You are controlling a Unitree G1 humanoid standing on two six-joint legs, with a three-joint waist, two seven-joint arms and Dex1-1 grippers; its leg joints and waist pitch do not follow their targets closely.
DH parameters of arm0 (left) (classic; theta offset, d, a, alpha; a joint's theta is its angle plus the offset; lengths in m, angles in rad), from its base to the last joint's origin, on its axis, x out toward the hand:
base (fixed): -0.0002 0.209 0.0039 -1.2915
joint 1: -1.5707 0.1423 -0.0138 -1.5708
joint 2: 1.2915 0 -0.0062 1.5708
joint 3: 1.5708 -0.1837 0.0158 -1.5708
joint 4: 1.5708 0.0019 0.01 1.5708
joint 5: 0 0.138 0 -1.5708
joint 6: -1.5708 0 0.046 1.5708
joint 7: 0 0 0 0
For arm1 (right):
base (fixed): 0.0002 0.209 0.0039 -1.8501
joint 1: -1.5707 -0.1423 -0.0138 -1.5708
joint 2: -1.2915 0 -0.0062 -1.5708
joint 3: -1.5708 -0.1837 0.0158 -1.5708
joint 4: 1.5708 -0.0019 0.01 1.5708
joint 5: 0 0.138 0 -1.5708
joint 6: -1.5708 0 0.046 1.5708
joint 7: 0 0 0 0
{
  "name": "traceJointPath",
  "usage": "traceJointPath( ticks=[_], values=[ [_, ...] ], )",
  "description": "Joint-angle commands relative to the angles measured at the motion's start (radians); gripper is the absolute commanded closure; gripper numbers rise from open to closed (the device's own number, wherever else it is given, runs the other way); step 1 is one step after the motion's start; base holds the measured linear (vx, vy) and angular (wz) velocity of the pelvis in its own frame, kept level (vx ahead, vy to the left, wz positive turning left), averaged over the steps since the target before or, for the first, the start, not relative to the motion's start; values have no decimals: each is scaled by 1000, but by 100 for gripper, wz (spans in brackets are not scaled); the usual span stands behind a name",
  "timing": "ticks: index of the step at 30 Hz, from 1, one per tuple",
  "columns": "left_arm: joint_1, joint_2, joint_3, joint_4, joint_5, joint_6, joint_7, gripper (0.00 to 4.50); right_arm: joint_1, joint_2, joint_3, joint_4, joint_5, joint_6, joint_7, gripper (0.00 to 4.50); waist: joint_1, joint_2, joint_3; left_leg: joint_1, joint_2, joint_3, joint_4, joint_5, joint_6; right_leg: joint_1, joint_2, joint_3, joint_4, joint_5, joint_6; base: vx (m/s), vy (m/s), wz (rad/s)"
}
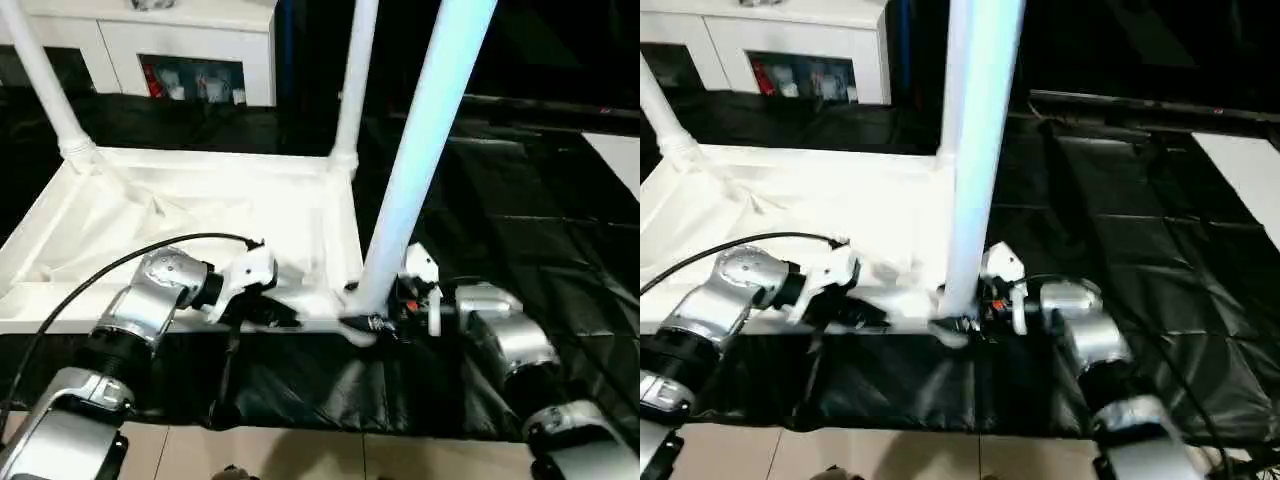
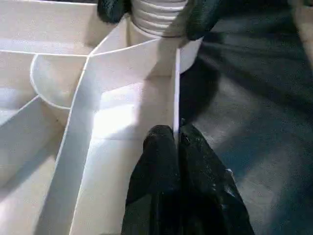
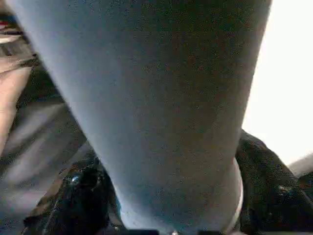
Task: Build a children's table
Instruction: Rotate leg to tighten
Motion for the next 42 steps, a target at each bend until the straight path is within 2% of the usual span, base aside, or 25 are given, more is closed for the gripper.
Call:
traceJointPath(
  ticks=[1, 3, 4, 7, 9, 10, 12, 13, 14, 16, 20, 21, 23, 24, 25, 28, 30, 32, 33, 34, 35, 36, 37, 39, 42],
  values=[
    [-20, -87, -12, 15, 19, 42, 152, 450, -6, 75, 14, 68, -40, -12, -189, 173, -9, 10, -43, 29, 40, -30, -79, -376, -50, 9, -82, 35, -101, -489, -181, -59, 5, -3],
    [-26, -151, -3, 10, 41, 80, 284, 450, -22, 144, -43, 115, -43, -7, -420, 174, -24, 18, -42, 28, 38, -41, -86, -415, -66, 7, -81, 31, -109, -566, -143, -60, 13, -5],
    [-26, -163, -3, 7, 44, 86, 305, 450, -25, 157, -51, 120, -43, -4, -460, 175, -29, 16, -42, 28, 36, -44, -87, -436, -65, 6, -80, 28, -113, -578, -131, -53, 35, -7],
    [-28, -208, -2, 5, 50, 104, 368, 450, -38, 198, -77, 141, -33, -8, -552, 175, -36, 16, -42, 27, 32, -44, -85, -460, -38, 3, -80, 28, -123, -581, -124, -18, 12, -2],
    [-35, -259, -14, 22, 65, 103, 420, 450, -61, 243, -100, 169, -25, -31, -640, 175, -38, 17, -42, 31, 33, -45, -85, -466, -34, -2, -82, 26, -129, -596, -119, 0, 0, 0],
    [-37, -270, -20, 29, 74, 96, 435, 450, -67, 253, -100, 176, -30, -47, -658, 175, -40, 19, -43, 26, 32, -45, -87, -464, -33, 1, -80, 25, -128, -582, -118, 0, 0, 0],
    [-38, -273, -29, 34, 82, 83, 432, 450, -73, 258, -100, 182, -33, -66, -660, 120, -40, 22, -44, 24, 30, -44, -89, -463, -30, 3, -77, 25, -126, -559, -117, 0, 0, 0],
    [-37, -274, -30, 33, 86, 83, 429, 450, -78, 262, -112, 186, -23, -76, -659, 106, -40, 17, -47, 17, 28, -44, -91, -451, -14, 7, -79, 26, -123, -530, -120, 0, 0, 0],
    [-34, -272, -31, 28, 87, 79, 420, 450, -79, 263, -122, 184, -14, -79, -654, 106, -40, 15, -47, 17, 28, -43, -91, -447, -9, 6, -80, 27, -123, -526, -122, 0, 0, 0],
    [-25, -259, -33, 9, 87, 82, 399, 450, -81, 255, -129, 178, -4, -77, -641, 89, -39, 20, -46, 20, 29, -43, -91, -453, 0, 2, -82, 29, -124, -526, -128, 0, 0, 0],
    [-17, -208, -32, 1, 76, 39, 333, 450, -64, 203, -105, 148, -6, -73, -525, 55, -39, 24, -51, 10, 31, -41, -94, -425, 9, 12, -81, 29, -117, -440, -150, 0, 0, 0],
    [-15, -199, -29, 0, 74, 37, 319, 450, -63, 190, -94, 148, -16, -77, -505, 41, -37, 26, -54, 10, 32, -38, -93, -395, 14, 12, -81, 32, -112, -385, -164, 0, 0, 0],
    [-14, -189, -25, -2, 72, 37, 304, 450, -61, 175, -82, 150, -28, -82, -483, 27, -36, 23, -53, 8, 31, -31, -90, -367, 25, 13, -80, 32, -109, -341, -187, 0, 0, 0],
    [-11, -174, -21, -8, 64, 39, 275, 450, -60, 157, -70, 146, -29, -82, -440, 27, -35, 25, -53, 7, 31, -32, -89, -363, 30, 15, -82, 32, -109, -360, -190, 0, 0, 0],
    [-8, -149, -22, -16, 55, 31, 231, 450, -59, 128, -55, 136, -31, -89, -377, 27, -35, 22, -54, 4, 31, -32, -88, -358, 33, 18, -83, 30, -110, -376, -187, 0, 0, 0],
    [-4, -110, -23, -24, 34, 15, 146, 450, -62, 80, -34, 127, -26, -107, -246, 27, -32, 22, -58, 0, 33, -29, -84, -306, 48, 23, -85, 31, -104, -323, -201, 0, 0, 0],
    [1, -84, -28, -27, 24, 2, 92, 450, -65, 48, -16, 117, -11, -99, -126, 27, -25, 16, -63, 0, 35, -22, -76, -239, 74, 28, -84, 28, -92, -221, -236, 29, -17, 3],
    [1, -73, -29, -26, 22, -1, 72, 450, -67, 34, -9, 112, -3, -92, -72, 27, -16, 21, -64, 1, 39, -15, -70, -189, 89, 29, -81, 23, -81, -141, -266, 64, -35, 7],
    [5, -60, -28, -32, 6, -9, 32, 450, -74, 18, 2, 106, 2, -75, -6, 27, -10, 16, -68, 1, 42, -10, -66, -146, 100, 34, -80, 17, -70, -76, -284, 64, -37, 6],
    [11, -46, -27, -44, -12, -7, -7, 450, -80, 6, 14, 99, 7, -59, 47, 27, -4, 17, -69, -2, 44, -9, -63, -112, 112, 37, -79, 14, -58, -19, -301, 58, -31, 2],
    [13, -42, -27, -48, -17, -7, -18, 450, -82, 2, 17, 97, 8, -54, 62, 27, -1, 18, -69, -3, 44, -9, -62, -104, 116, 37, -79, 13, -56, -1, -305, 58, -31, 2],
    [17, -33, -26, -57, -29, -1, -44, 450, -85, -7, 28, 90, 13, -38, 106, 27, 3, 15, -70, -3, 42, -7, -59, -92, 122, 38, -79, 13, -51, 27, -311, 0, 0, 0],
    [18, -25, -24, -60, -35, 3, -58, 450, -89, -16, 42, 87, 13, -32, 142, 27, 4, 12, -70, -3, 43, -7, -57, -88, 127, 39, -79, 13, -48, 35, -313, 0, 0, 0],
    [17, -12, -24, -60, -41, 7, -80, 450, -98, -31, 64, 86, 12, -21, 201, 60, 7, 8, -69, -5, 42, -8, -57, -91, 124, 40, -81, 13, -47, 13, -307, 0, 0, 0],
    [14, 13, -34, -50, -43, -2, -121, 450, -117, -46, 92, 101, -9, -21, 260, 60, 7, 6, -62, 0, 45, -8, -61, -138, 94, 34, -82, 13, -58, -92, -289, 0, 0, 0]
  ],
)
